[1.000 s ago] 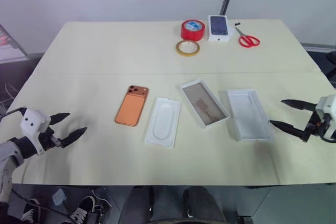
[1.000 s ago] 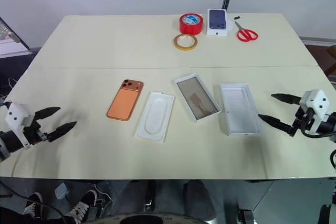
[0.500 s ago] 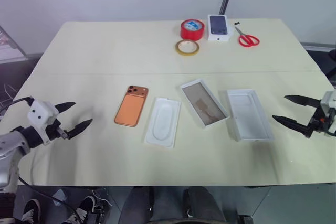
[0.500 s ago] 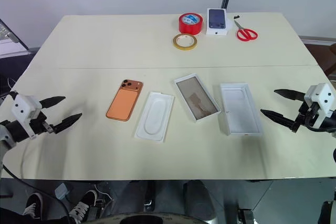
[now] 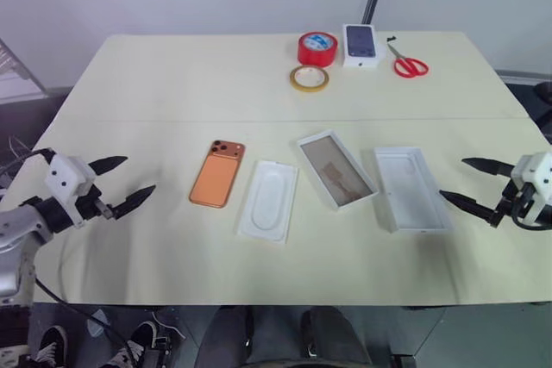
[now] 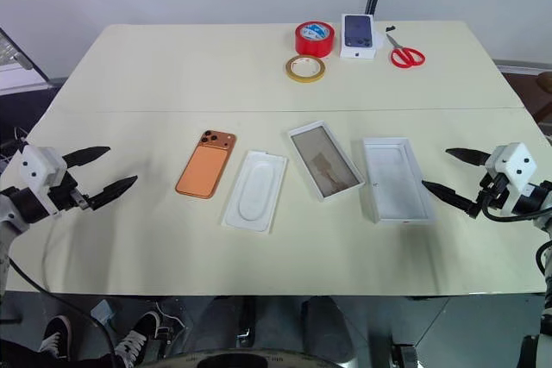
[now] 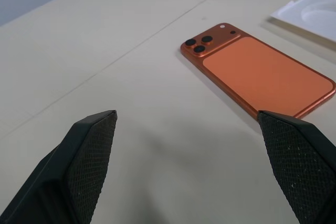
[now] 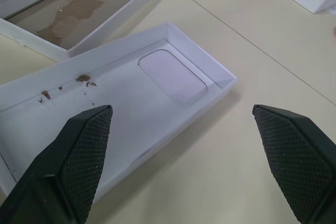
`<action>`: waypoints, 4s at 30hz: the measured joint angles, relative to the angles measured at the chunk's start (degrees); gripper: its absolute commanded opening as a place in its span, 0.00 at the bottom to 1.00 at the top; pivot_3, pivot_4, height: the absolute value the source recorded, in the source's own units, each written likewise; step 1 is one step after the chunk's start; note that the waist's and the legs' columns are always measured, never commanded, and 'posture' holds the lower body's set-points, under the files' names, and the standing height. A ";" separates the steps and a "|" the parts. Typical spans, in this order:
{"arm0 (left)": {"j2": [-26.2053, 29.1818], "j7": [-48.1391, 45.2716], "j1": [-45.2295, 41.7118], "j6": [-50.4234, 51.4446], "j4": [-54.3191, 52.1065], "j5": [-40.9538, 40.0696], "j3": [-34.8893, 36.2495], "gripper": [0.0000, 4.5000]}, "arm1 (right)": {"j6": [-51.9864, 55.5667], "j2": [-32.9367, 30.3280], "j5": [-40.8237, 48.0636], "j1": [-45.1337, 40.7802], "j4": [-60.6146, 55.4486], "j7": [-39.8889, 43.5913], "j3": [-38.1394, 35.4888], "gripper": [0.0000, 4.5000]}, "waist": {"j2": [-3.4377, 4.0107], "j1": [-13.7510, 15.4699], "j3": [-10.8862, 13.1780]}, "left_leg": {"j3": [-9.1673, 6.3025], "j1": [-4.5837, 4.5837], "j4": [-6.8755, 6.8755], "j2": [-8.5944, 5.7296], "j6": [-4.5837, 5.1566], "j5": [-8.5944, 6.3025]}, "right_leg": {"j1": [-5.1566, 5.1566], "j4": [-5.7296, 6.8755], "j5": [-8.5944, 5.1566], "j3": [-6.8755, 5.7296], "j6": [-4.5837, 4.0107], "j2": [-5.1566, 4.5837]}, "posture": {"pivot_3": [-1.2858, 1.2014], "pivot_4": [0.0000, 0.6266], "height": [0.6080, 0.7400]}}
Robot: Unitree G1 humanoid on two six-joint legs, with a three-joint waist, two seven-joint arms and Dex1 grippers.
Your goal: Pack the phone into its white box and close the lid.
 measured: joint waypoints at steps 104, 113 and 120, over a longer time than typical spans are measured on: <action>-31.77 35.33 -13.39 65.28 -18.45 -28.38 -16.08 0.95 | 10.58 11.19 -2.15 -0.82 -29.90 -12.91 12.74 1.00 | -0.32 1.97 0.29 | -0.12 0.56 -0.24 -0.20 0.25 -0.07 | 1.22 -1.38 0.13 -0.12 0.15 -0.19 | 0.52 0.24 1.00; -30.68 33.46 -14.43 65.27 -16.39 -25.88 -17.84 0.44 | 10.67 11.22 -2.19 -0.44 -30.53 -13.48 12.74 1.00 | -0.31 1.89 0.28 | -0.12 0.60 -0.60 -0.27 0.24 -0.06 | 1.21 -1.63 0.17 -0.15 0.24 -0.20 | 0.52 0.24 1.00; -31.81 35.11 -14.60 66.81 -17.12 -25.24 -17.94 0.01 | 10.70 11.22 -2.19 -0.50 -30.59 -13.65 12.76 1.00 | -0.20 1.80 0.21 | -0.12 0.83 -0.76 -0.29 0.16 -0.01 | 1.33 -1.61 0.20 -0.16 0.31 -0.17 | 0.52 0.24 1.00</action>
